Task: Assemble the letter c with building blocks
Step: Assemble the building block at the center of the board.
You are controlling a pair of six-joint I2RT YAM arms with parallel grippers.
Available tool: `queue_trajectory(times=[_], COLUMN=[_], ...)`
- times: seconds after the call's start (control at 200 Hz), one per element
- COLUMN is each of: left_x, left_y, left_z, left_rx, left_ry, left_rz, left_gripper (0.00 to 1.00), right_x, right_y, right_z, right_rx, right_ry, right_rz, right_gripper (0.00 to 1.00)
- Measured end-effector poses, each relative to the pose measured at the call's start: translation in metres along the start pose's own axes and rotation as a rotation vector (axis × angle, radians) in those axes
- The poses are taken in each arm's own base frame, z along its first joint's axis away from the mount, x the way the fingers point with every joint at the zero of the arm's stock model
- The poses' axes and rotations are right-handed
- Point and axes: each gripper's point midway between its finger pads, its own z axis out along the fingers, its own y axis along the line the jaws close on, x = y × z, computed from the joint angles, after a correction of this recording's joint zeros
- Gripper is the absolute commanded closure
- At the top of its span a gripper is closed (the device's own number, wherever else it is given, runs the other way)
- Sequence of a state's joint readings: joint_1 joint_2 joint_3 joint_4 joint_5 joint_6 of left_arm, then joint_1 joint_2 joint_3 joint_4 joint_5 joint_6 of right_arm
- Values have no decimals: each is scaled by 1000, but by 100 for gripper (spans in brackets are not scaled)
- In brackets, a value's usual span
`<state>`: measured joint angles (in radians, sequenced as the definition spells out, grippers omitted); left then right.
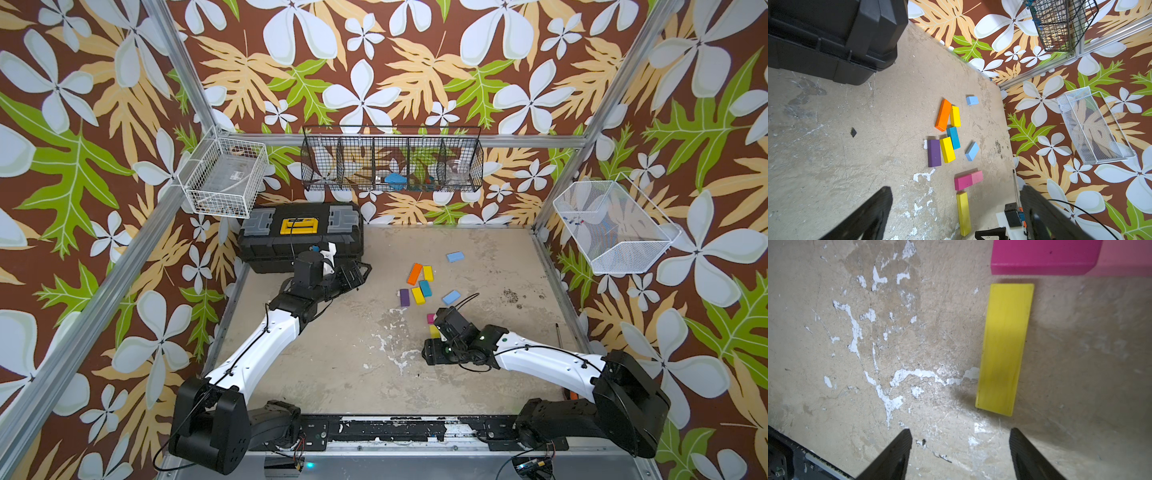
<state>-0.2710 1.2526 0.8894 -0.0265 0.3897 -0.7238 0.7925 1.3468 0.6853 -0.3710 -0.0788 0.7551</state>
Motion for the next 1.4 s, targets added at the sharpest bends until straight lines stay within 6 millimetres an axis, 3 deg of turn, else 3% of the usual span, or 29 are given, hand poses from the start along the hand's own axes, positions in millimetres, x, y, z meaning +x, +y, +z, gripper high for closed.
queue_trajectory(times=[0.305, 1.401], left_x=[-1, -3], left_y=[-1, -4], left_z=[-1, -5], left_rx=[-3, 1], left_ry=[1, -13], left_rz=[3, 8], left_gripper=[0, 0], right_x=[9, 3], right_y=[2, 0], right_z=[10, 20], right_rx=[-16, 14], right_ry=[25, 17], right_rz=[13, 16], right_gripper=[25, 25])
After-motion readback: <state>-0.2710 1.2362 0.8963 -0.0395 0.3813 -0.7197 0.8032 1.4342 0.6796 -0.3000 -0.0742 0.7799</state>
